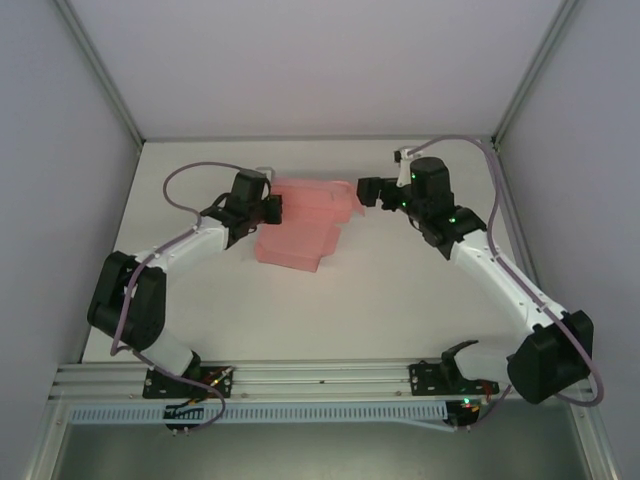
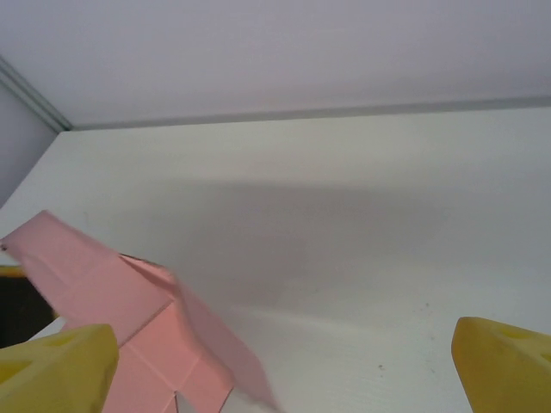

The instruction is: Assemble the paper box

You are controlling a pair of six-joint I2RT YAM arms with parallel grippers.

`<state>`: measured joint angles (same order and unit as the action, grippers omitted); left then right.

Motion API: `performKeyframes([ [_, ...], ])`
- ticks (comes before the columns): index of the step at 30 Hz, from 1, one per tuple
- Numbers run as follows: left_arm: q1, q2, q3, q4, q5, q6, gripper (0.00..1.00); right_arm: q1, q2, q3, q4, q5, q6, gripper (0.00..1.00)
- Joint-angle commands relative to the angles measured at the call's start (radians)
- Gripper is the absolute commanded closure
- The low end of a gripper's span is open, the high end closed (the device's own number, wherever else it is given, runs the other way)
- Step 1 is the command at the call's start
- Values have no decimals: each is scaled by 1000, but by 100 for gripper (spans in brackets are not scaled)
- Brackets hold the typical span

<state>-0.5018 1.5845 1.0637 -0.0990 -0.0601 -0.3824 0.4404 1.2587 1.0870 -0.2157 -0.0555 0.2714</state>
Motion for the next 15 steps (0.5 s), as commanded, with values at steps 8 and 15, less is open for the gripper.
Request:
performKeyframes([
  [8,-4,-21,8,14,9,38,100,30,174,81,-63,5,-71,0],
  [15,-10,-15,12,22,37,55,100,44,239,121,-56,-46,-90,0],
])
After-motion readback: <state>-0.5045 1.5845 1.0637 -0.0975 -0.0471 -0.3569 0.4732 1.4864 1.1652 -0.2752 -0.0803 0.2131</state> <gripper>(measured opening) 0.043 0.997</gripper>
